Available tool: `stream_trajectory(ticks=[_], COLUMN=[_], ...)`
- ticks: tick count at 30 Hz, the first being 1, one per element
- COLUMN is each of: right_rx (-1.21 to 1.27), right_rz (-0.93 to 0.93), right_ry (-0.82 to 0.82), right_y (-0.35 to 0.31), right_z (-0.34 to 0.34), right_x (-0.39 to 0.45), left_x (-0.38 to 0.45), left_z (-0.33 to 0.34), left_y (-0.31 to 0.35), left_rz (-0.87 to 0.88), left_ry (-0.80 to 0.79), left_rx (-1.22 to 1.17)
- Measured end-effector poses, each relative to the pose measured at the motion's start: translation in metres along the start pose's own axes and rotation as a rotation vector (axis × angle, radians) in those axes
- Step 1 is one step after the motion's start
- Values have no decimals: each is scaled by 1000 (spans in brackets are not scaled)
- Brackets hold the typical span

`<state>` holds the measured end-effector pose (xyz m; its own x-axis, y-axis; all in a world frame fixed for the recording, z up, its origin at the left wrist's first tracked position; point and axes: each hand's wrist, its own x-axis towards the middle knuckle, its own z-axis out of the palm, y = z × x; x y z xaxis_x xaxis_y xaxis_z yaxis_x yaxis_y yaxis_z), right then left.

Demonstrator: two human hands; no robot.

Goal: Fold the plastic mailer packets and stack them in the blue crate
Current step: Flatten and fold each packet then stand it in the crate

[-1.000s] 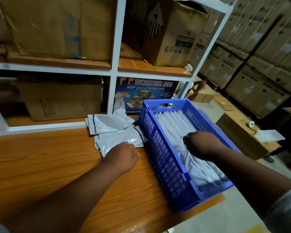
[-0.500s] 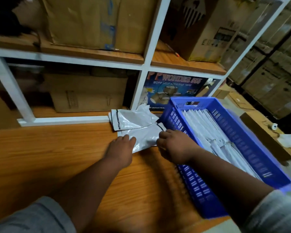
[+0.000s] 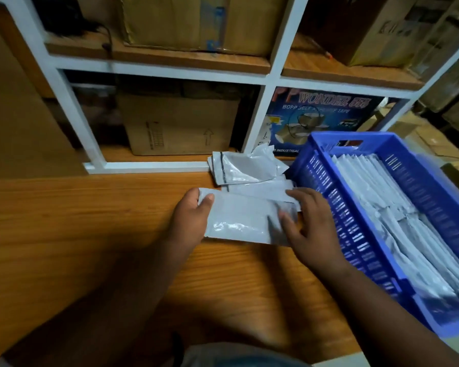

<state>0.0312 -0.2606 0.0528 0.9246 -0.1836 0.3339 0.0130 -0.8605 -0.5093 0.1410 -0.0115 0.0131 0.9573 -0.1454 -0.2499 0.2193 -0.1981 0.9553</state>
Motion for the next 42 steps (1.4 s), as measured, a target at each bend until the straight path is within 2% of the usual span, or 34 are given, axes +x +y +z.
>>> stream_trajectory(ticks=[3, 7, 9, 11, 17, 19, 22, 26, 32, 42], right_rx=[13, -121, -248, -339, -349, -347, -276, -272, -495, -370], right_rz=[-49, -264, -361, -429, -441, -419, -333, -210, -336, -340], right_ry=[-111, -435, -595, -648, -652, -643, -540, -425, -531, -498], right_y=[-18, -22, -12, 3, 18, 11, -8, -39, -40, -19], right_z=[14, 66, 96, 111, 103, 101, 99, 110, 145, 161], right_x=[-19, -66, -93, -110, -114, -117, -111, -93, -91, -92], left_x=[-30, -79, -98, -112, -138, -129, -116, -115, -108, -102], left_z=[-14, -24, -24, -27, -37, -19, 7, 18, 22, 25], left_y=[-49, -103, -114, -123, -125, -121, -122, -138, -149, -156], left_rz=[-89, -245, -187, -129, 126, 151, 206, 134, 124, 131], left_ry=[163, 120, 158, 218, 364, 292, 174, 110, 172, 181], left_rx=[354, 818, 919, 947, 916, 1018, 1147, 1323, 1331, 1371])
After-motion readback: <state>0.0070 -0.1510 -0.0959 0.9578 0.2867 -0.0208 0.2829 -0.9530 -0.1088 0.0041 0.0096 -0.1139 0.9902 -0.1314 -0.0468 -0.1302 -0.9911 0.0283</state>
